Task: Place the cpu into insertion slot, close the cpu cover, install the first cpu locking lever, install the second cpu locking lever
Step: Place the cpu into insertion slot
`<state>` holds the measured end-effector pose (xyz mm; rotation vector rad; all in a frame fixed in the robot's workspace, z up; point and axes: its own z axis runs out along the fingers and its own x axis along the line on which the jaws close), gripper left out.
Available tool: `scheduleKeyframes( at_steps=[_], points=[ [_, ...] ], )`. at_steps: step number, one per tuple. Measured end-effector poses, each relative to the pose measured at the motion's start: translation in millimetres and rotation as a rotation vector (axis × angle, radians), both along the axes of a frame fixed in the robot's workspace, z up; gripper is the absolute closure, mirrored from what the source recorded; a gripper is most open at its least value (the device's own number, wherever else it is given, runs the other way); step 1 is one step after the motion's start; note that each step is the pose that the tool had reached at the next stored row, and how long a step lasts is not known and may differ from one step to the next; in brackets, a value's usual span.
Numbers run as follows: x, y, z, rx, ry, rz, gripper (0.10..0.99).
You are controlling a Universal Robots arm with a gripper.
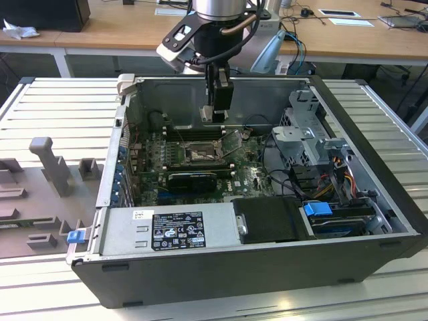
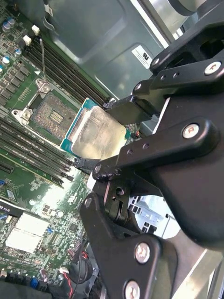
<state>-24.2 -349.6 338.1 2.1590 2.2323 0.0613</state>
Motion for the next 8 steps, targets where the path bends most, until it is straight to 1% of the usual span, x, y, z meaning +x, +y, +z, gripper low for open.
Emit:
scheduleKeyframes(
  at_steps=[8],
  points=[
    [0.0,0.0,-0.2,0.000,0.0000,-0.019,0.553]
  ],
)
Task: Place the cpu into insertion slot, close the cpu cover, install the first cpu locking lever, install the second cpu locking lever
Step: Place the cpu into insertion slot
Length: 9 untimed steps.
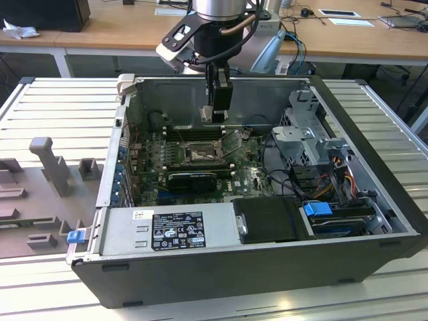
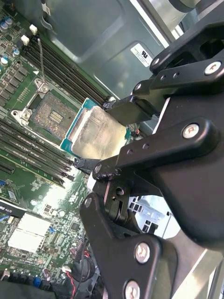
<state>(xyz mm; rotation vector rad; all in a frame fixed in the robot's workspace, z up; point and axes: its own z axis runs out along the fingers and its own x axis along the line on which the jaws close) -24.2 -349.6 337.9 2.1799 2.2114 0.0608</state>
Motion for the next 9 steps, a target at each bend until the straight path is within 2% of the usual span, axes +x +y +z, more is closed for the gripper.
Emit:
scheduleKeyframes(
  at_steps=[9],
  points=[
    [0.0,0.0,-0.3,0.000,0.0000,-0.024,0.553]
  ],
)
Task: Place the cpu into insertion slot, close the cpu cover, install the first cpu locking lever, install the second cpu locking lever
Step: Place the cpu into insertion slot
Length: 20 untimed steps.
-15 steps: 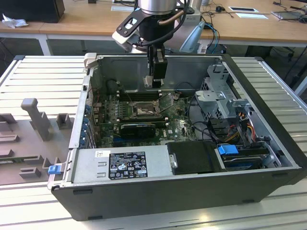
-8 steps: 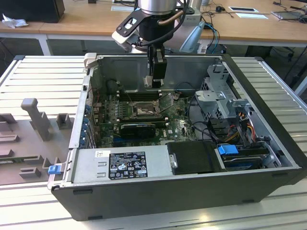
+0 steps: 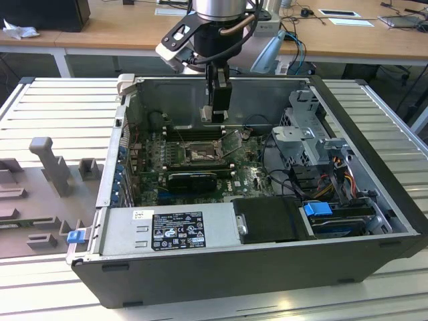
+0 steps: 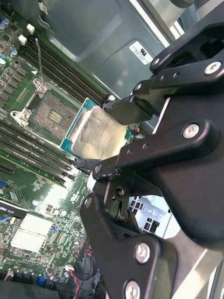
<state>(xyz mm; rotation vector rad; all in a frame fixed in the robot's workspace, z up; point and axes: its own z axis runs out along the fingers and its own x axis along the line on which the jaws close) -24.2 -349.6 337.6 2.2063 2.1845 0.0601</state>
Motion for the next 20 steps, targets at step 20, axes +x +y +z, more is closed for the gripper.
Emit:
scheduleKeyframes(
  at_steps=[20],
  points=[
    [-0.2,0.0,-3.4,-0.001,0.0000,-0.047,0.553]
  ],
)
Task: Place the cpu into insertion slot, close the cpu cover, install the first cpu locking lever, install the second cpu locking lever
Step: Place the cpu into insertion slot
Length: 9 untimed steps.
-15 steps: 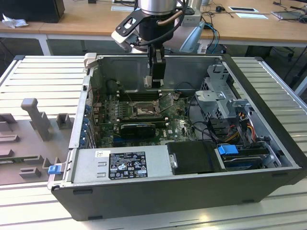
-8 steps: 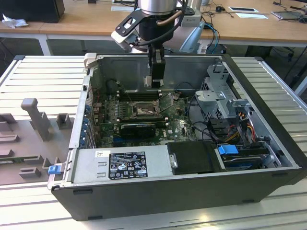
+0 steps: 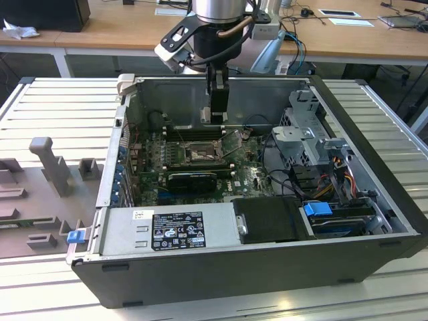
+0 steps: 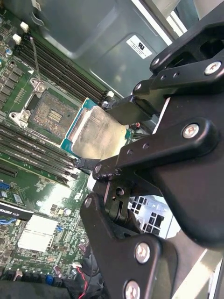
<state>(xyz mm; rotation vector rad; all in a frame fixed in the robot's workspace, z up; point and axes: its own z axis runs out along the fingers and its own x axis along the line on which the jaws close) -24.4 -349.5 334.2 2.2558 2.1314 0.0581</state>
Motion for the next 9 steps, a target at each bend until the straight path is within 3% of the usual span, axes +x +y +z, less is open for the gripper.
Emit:
scheduleKeyframes(
  at_steps=[9],
  points=[
    [0.0,0.0,-7.7,-0.005,-0.0001,0.008,0.553]
  ],
)
